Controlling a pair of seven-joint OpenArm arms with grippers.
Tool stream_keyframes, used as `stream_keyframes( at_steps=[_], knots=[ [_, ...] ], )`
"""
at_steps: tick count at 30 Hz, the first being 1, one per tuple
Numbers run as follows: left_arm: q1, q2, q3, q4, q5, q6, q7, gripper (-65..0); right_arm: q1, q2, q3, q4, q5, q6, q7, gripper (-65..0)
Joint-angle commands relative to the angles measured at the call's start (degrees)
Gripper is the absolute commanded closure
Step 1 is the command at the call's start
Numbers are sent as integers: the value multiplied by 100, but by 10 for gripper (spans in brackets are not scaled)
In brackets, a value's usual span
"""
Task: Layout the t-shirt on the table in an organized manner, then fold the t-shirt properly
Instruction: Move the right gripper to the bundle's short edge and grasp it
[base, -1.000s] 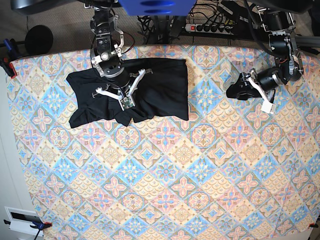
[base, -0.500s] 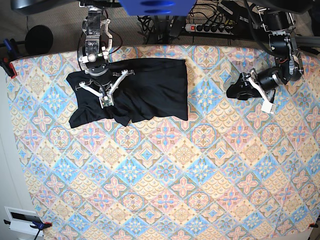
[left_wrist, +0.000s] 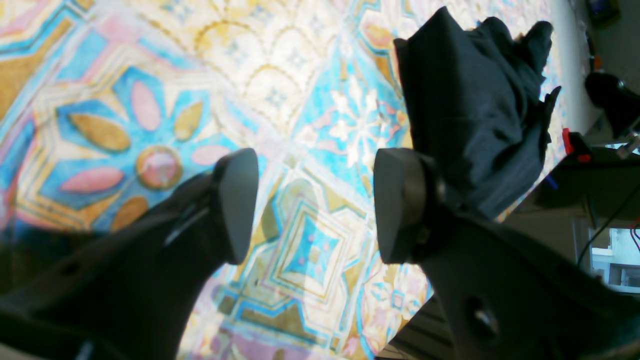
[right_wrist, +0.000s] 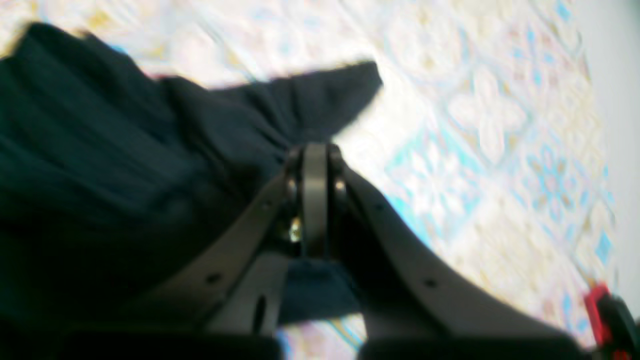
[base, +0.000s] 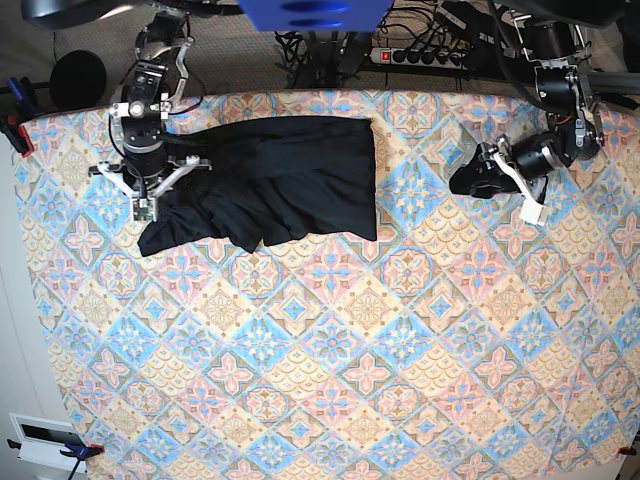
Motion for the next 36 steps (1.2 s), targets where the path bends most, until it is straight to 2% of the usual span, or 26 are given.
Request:
stream_keyframes(
  at_steps=[1,3,5,8,12,15,18,24,26,29,36],
  knots=[
    [-47,-94,-41,80,-126,-38,-85,-338,44,32,120,101,81,-32,133,0],
    [-47,-94,-41,80,-126,-38,-85,-338,53,84,375,101,591,100,124,-10],
    [-47,-94,-41,80,-126,-38,-85,-338,53,287,630,57,1391,381,-87,-58],
    [-47,-94,-41,80,-126,-38,-85,-338,97,673,920,-119,2542,407,-693,-142],
    [-12,-94,-41,80,-135,-38,-85,-338,642,1227,1421,-594,4450,416,-1256,-237],
    [-12,-85,-41,80,-135,-38,-85,-338,844,1667,1649,-1473,5751,425,-1678,-284],
    [-12,-32,-41,80,-135,-38,-85,-338,853,1930,1658,-2334,6674,425,-1731,-302],
    [32,-23,-41,80,-135,-38,-85,-338,853,2229,1658,-3380,6832,460,-1739,-297],
    [41,-23,-41,80,-135,-38,-85,-338,853,2265,1658,-3565,6832,689,-1748,-297],
    [67,-23,-41,80,-135,-38,-85,-338,853,2265,1641,-3855,6832,768,-1757,-297],
    [76,-23,-41,80,-135,-38,-85,-338,853,2265,972,-4101,6832,777,-1731,-297]
  ],
)
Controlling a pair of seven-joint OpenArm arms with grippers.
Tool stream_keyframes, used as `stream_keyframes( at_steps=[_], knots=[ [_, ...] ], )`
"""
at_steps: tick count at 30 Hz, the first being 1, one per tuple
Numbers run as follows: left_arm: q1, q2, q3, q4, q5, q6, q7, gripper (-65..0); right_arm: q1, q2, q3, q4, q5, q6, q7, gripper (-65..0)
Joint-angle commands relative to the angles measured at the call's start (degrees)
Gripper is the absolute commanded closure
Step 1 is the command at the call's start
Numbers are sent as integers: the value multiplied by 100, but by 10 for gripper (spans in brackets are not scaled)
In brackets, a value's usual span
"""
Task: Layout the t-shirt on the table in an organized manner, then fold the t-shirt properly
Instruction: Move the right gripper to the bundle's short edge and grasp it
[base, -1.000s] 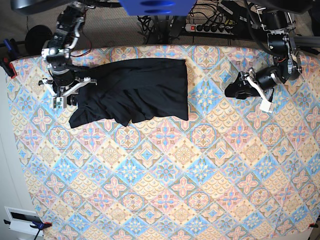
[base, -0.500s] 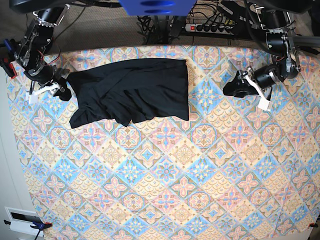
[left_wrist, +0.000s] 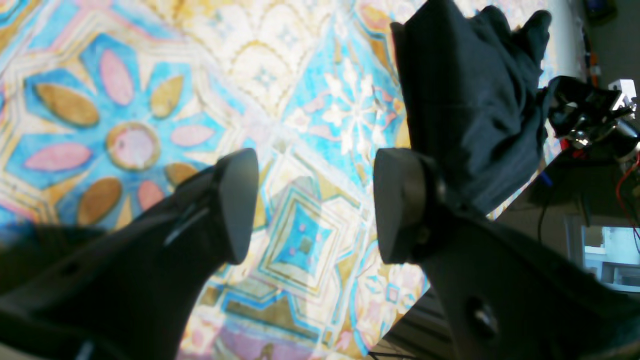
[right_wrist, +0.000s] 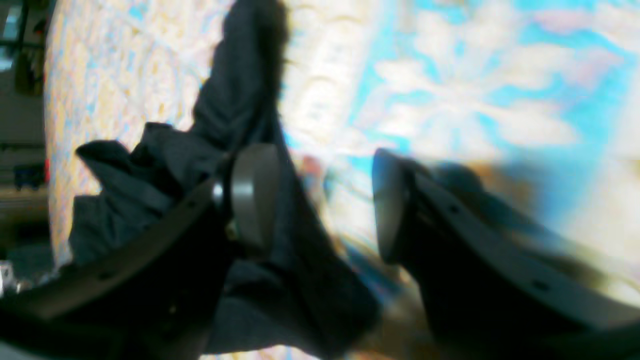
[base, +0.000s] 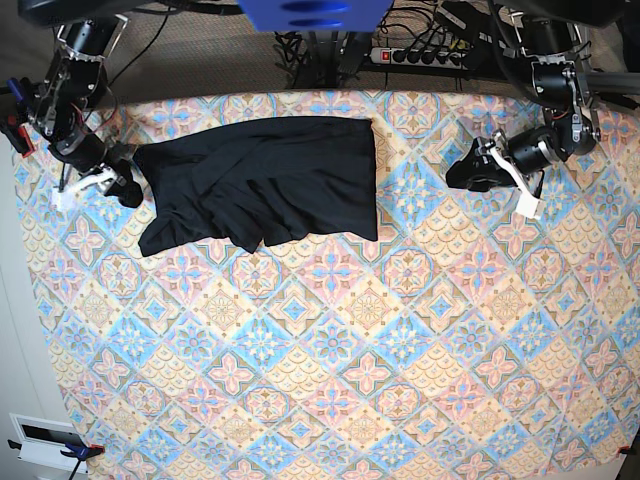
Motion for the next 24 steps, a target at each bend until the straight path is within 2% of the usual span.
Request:
stream_keyframes(
  at_steps=[1,12,17,24],
  knots=[
    [-46,-87,-41,84,-131,-34,-81,-338,-26,5,-136,-1,-164,-43,-305,-297],
    [-46,-87,-41,84,-131,-34,-81,-338,-70,-4,-760,61,-155,-25,-323,-297],
    [-46,-87,-41,84,-131,-34,-81,-338,-70,-4,-1068,61,-155,590,-323,-284],
    [-46,-78,-41,84,-131,-34,-81,-338,-70,-22,-1165,61,-155,625,-323,-251]
  ],
)
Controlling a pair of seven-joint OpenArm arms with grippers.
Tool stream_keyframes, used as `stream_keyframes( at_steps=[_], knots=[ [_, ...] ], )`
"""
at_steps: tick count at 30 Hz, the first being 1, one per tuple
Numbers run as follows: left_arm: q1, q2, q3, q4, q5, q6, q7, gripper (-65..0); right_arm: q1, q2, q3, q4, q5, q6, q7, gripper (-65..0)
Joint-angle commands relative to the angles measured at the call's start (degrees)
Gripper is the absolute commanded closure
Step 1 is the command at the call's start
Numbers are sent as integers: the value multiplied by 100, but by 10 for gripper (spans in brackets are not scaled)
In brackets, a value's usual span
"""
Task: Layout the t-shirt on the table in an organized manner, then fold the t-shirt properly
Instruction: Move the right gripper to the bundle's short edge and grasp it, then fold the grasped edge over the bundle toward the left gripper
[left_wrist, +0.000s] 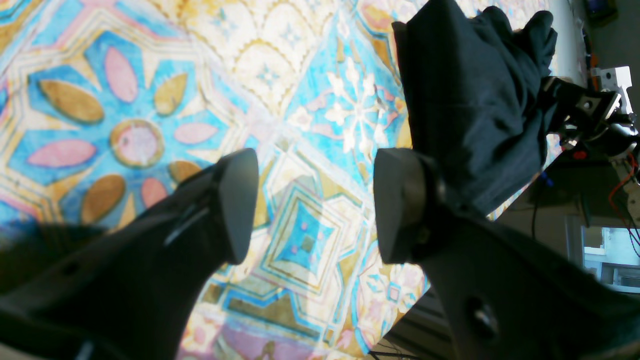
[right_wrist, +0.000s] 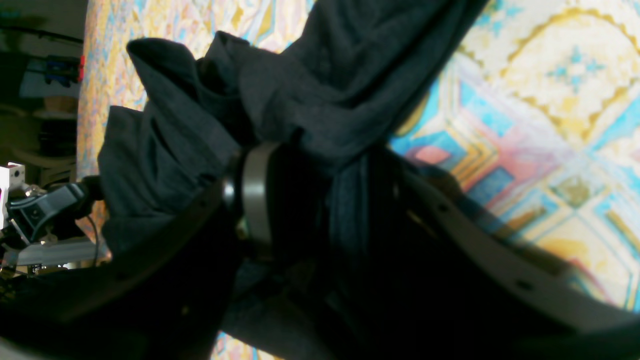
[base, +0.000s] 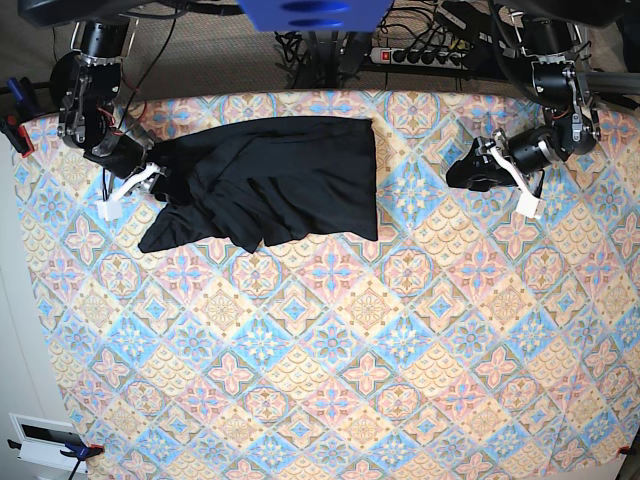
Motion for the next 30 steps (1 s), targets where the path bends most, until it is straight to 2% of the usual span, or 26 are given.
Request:
stream_keyframes(
  at_steps=[1,4,6,11,17,24,26,30],
  knots=[
    [-48,-78,-41,84,-131,-34,-81,-338,-56,7,-48,-16,-300,-39,-448,-251],
    [-48,-78,-41,84,-122,-34,-81,-338,-56,7,-48,-16,-300,-39,-448,-247],
    [-48,-78,-41,84,-122,-34,-81,-338,-56,7,-48,-16,-300,-31,-448,-215],
    [-48,-78,-32,84,-122,-34,-81,-338,-56,7,-30,-7,-300,-31,-404,-1],
    [-40,-78,-32,84,-122,-34,-81,-338,-83,7,-13,819,-317,-39,-78,-13],
    [-40,-78,-32,84,-113,-34,-81,-337,-452,-20,-13,1927,-317,-48,-34,-6],
    [-40,-78,-32,84,-113,-34,-81,-337,-593,-178,-13,2217,-317,-48,-34,-6],
    [-40,-78,-32,84,36,-34,-81,-337,-786,-248,-48,2745,-326,-57,-43,-6]
  ],
)
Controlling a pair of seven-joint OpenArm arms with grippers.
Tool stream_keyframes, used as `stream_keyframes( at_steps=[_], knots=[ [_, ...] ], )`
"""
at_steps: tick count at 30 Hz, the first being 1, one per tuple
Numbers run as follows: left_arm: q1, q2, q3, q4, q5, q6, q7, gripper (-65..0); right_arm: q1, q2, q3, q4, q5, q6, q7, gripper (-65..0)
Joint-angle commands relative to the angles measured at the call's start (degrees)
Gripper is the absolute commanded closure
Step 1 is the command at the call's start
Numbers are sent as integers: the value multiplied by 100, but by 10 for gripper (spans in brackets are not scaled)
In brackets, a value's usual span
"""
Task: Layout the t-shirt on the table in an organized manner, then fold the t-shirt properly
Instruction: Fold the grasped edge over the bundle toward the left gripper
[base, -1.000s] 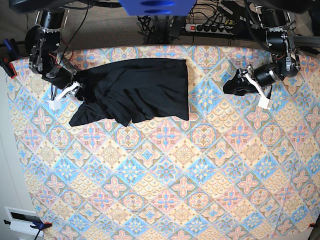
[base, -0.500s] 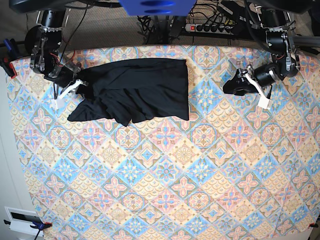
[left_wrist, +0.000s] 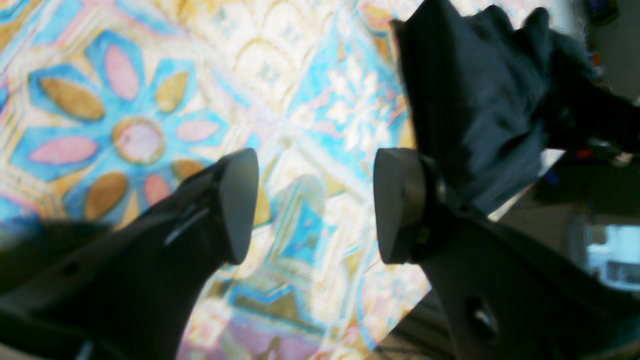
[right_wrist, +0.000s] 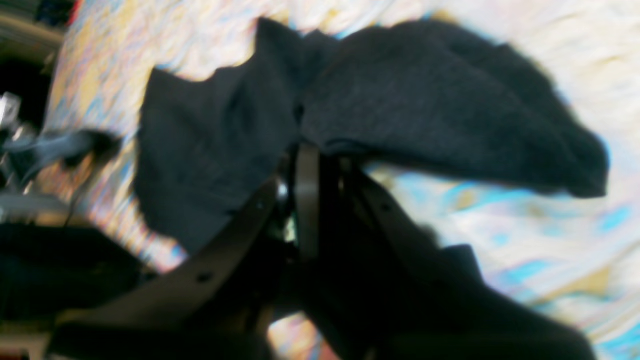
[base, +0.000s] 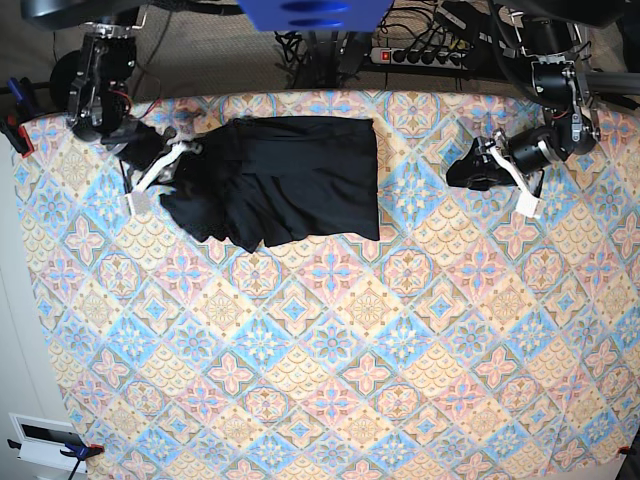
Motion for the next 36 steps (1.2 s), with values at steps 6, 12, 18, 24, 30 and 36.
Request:
stream_keyframes(
  at_steps=[6,12,18,24,30,36],
  knots=[
    [-42,54,-23,84,250,-34,-87,-337,-318,-237,20,1062,144,-552,167,-6],
    [-42,203,-23,84,435,-34,-87,-337,-415,-378,-921,1432,144,-631,184,-6],
    [-42,212,-23,84,435,-34,-87,-337,-406,-378,-2108,1432,-638,-1352,202,-8],
    [20,203,-32,84,426,-34,-87,-337,24,-633,-3339,1432,-2300,-1422,210,-8],
    [29,203,-32,84,426,-34,-87,-337,244,-747,-3576,1432,-2836,-1422,202,-7],
    [2,203,-32,84,435,-34,-87,-337,262,-756,-3558,1414,-2871,-1440,202,-8]
  ],
)
